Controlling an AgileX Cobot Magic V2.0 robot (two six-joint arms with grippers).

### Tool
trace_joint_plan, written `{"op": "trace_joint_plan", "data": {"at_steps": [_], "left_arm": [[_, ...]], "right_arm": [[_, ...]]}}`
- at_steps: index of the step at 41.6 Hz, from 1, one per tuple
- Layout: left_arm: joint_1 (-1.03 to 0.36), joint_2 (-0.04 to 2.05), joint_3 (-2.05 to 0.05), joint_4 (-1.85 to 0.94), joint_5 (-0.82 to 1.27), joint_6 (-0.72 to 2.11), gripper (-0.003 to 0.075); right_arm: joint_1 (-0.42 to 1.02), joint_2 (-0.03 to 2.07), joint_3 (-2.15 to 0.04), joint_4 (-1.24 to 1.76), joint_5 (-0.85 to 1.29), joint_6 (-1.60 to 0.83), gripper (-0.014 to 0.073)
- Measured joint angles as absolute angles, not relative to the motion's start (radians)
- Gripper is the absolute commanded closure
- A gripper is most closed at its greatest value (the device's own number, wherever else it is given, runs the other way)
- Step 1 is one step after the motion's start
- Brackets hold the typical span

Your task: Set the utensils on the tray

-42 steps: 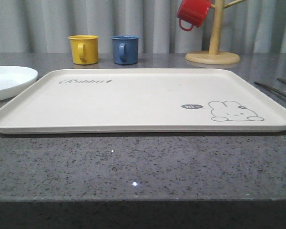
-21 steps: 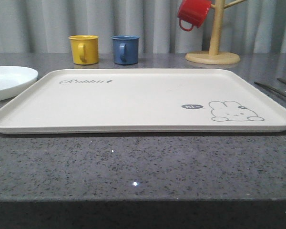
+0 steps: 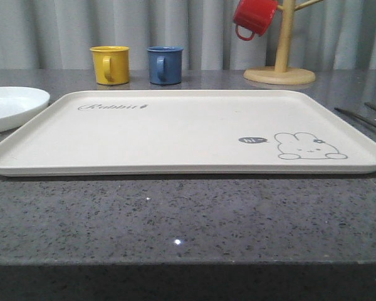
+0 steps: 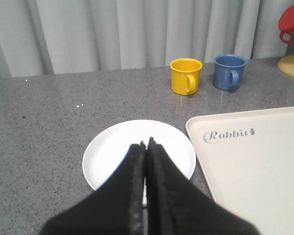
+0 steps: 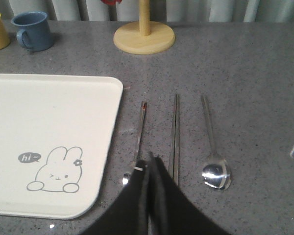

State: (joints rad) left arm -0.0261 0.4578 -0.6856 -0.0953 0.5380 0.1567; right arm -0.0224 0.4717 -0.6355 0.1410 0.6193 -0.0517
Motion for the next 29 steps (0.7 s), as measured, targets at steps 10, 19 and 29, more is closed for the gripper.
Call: {"op": "trace_joint_plan", "data": {"at_steps": [10,19,29], "left_arm": [[-0.026,0.52,-0.686,-0.095,0.564,0.157,0.0498],[-0.026,0.537,-0.686,-0.091,0.572,0.157,0.0195],[-0.026,0.586,-0.715,-0.045,0.659,0.157,0.0196]], "right_arm": [[-0.022,0.508,-0.636,0.141,0.623,-0.061,0.0341],[-0.022,0.508,-0.636,0.141,0.63,-0.071,0.0195],[-0.022,0.508,-0.636,0.141,0.639,-0.071,0.0197]]}}
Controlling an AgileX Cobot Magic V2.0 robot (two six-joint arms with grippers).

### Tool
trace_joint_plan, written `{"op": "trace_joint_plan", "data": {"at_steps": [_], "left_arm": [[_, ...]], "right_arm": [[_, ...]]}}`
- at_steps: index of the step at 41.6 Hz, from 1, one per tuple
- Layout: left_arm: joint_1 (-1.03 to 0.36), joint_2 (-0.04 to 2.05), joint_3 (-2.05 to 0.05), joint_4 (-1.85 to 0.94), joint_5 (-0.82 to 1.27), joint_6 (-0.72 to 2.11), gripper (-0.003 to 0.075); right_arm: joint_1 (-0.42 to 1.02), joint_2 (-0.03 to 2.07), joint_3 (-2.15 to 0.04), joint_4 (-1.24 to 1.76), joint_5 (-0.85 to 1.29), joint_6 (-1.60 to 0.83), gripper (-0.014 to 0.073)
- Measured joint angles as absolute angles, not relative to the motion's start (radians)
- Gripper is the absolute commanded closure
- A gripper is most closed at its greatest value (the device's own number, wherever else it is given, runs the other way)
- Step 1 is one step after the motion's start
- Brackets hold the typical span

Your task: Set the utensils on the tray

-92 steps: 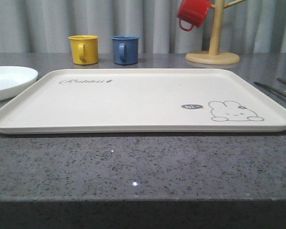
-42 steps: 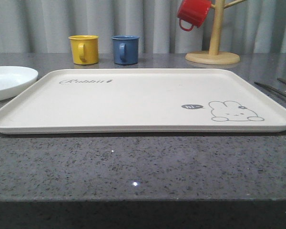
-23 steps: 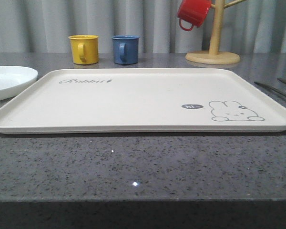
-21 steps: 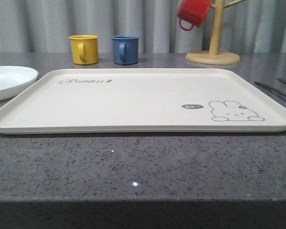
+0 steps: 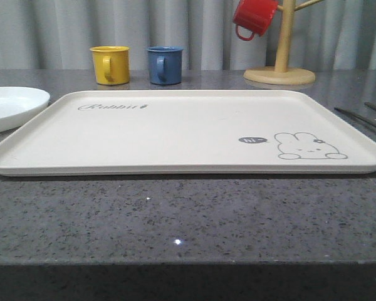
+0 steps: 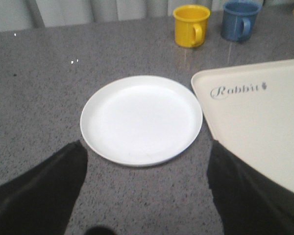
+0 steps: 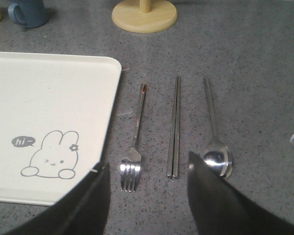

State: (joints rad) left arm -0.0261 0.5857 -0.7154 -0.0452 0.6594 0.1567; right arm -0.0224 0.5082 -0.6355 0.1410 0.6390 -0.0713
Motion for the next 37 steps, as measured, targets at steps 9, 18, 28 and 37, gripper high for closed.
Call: {"op": "trace_joint_plan", "data": {"at_steps": [9,18,28,37], "left_arm": [[-0.026,0.795,-0.84,0.039,0.854,0.149,0.0196],[0.078,1.025,-0.946,0.025,0.894,0.131,0.0196],[0.286,1.256,-1.06,-0.239,0.877,0.319,0.0206],[0.341,1.44,-1.158,-0.376,0.849,0.41,0.0259]], "right_arm": [[-0.022,0.508,-0.636,0.141,0.639,-0.072,0.0197],[-0.022,0.508,-0.636,0.141,0.639,-0.072,0.0197],[-0.022,0.508,-0.636,0.141,0.639,-0.073,0.0197],[-0.022,0.508,-0.636,0.141,0.64,-0.073,0.0197]]}}
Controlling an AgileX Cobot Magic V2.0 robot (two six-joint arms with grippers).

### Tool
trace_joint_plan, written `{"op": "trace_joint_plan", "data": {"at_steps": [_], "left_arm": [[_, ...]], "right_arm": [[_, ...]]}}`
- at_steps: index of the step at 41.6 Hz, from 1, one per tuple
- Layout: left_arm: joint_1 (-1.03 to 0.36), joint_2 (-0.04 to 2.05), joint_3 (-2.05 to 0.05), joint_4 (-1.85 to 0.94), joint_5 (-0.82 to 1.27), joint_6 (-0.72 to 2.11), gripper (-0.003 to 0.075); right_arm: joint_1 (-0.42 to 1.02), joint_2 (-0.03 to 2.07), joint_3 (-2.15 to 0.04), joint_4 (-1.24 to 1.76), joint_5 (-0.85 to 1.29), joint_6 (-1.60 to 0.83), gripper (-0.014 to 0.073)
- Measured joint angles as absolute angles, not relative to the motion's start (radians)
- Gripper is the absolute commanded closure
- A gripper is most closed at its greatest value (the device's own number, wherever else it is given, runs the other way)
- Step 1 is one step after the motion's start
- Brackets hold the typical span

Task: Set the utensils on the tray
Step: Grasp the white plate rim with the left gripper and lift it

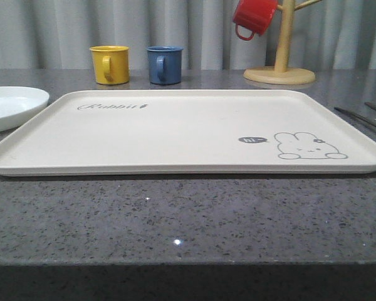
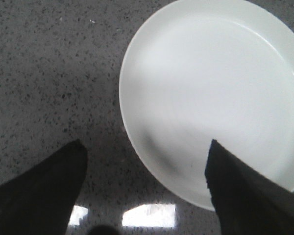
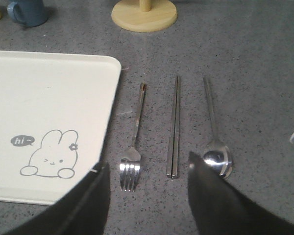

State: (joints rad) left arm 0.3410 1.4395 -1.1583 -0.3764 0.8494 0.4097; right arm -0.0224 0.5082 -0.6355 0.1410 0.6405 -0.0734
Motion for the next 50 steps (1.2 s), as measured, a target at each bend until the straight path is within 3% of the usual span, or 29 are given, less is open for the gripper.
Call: {"op": "trace_joint_plan", "data": {"at_steps": [25,28,40,50], "left_arm": [[0.341,1.697,-1.246,-0.444,0.824,0.456,0.0283],[0.341,1.707,-1.25,-0.445,0.824,0.46,0.0325],[0.341,1.718,-1.253,-0.446,0.816,0.463,0.0736],[0.341,1.707,-1.253,-0.456,0.817,0.463,0.0738]], "right_arm": [[-0.022,0.508,-0.636,0.141,0.64,-0.073,0.0197],[-0.022,0.508,-0.636,0.141,0.64,-0.073,0.0197],[-0.022,0.508,-0.636,0.141,0.64,-0.073,0.0197],[-0.022,0.508,-0.636,0.141,0.64,-0.075,0.0197]]}}
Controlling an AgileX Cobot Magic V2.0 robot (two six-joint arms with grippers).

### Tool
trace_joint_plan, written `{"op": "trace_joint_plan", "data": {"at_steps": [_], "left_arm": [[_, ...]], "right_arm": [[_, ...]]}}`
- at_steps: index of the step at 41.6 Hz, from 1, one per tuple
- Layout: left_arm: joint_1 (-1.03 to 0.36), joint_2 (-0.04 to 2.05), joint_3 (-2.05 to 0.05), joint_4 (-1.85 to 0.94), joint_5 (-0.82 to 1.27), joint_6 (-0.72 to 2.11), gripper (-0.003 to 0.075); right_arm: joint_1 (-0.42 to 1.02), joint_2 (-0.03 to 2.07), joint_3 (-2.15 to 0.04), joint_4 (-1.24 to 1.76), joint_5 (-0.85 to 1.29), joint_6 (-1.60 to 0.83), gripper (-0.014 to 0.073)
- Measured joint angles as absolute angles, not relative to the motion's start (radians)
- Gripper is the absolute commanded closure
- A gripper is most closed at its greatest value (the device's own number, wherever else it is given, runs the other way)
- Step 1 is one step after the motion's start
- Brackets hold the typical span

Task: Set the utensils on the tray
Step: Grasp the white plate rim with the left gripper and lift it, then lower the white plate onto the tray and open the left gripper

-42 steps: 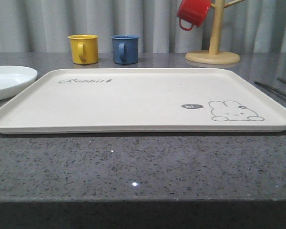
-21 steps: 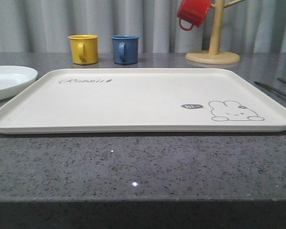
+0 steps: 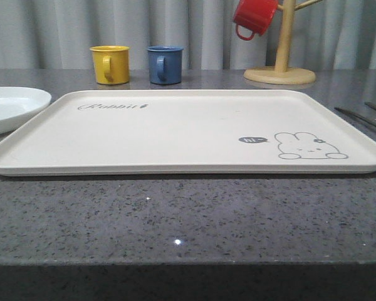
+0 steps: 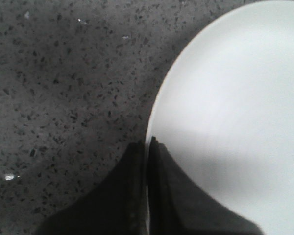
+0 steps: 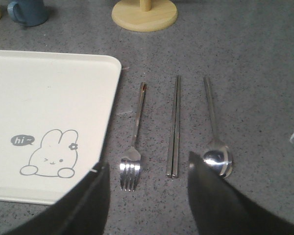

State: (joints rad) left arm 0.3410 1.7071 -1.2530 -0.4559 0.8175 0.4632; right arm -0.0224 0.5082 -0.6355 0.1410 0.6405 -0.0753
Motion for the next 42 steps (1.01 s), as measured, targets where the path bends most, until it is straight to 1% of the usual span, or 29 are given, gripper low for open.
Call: {"op": "trace_joint_plan", "data": {"at_steps": [8,14,22,26,32,37,42], "left_arm": [[0.341,1.633,-1.282,-0.454,0.852,0.464,0.0738],[0.298,1.581,-1.336,-0.454,0.911,0.466,0.0738],[0.139,1.57,-1.363,-0.456,0.95,0.471,0.0738],[0.037,1.58,-1.363,-0.458,0.947,0.471,0.0738],[-0.075,1.619,-1.363,-0.464,0.936,0.472,0.0738],[-0.126,1.672,-1.363,-0.464,0.931,0.474,0.0738],[-0.139,1.723,-1.363,-0.468,0.93,0.474,0.0738]], "right_arm": [[-0.022,0.508,-0.636,0.141,0.641,-0.075,0.0197],[-0.022,0.508,-0.636,0.141,0.641,-0.075,0.0197],[-0.022,0.508,-0.636,0.141,0.641,-0.075,0.0197],[-0.022,0.508,-0.636,0.141,0.641,-0.075,0.0197],[-0.022,0.508,-0.636,0.141,0.641,-0.075,0.0197],[-0.022,0.508,-0.636,0.141,0.641,-0.075,0.0197],[-0.022,0.508,-0.636,0.141,0.641,-0.075,0.0197]]}}
